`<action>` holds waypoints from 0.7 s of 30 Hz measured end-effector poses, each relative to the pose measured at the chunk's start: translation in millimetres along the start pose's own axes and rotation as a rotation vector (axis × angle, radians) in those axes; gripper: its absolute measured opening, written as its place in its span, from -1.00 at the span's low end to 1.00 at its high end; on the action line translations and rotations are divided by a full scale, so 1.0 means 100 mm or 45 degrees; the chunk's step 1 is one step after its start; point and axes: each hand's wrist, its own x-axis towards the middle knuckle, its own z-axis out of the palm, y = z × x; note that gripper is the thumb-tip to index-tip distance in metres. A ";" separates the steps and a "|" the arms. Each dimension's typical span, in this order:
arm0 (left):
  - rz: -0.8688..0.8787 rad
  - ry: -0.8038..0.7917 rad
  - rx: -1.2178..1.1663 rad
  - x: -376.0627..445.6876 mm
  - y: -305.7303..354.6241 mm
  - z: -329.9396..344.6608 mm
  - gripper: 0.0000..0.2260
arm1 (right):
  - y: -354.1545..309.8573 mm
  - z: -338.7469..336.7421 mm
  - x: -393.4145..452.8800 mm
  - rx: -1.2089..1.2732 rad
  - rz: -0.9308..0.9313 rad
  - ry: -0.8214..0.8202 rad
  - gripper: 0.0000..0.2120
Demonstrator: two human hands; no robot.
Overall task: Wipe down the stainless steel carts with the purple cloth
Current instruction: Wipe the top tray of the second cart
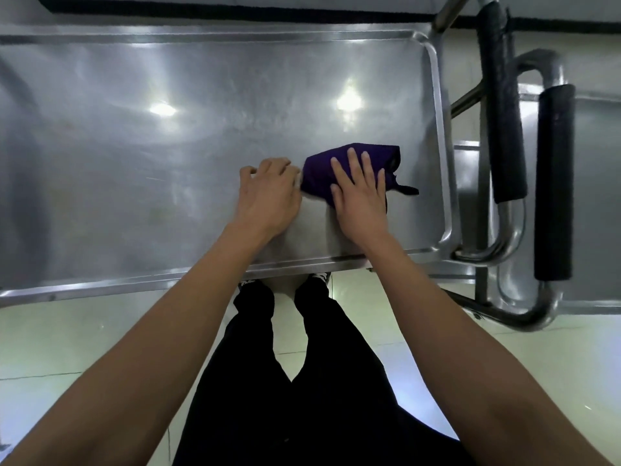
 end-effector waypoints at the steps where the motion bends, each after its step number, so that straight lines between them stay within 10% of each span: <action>1: 0.023 -0.015 0.005 0.05 0.11 0.03 -0.67 | 0.13 -0.03 0.00 0.011 0.022 0.010 -0.51; 21: 0.081 -0.205 0.318 0.25 0.94 0.29 -0.58 | 1.14 -0.02 -0.43 0.079 0.133 0.120 -0.52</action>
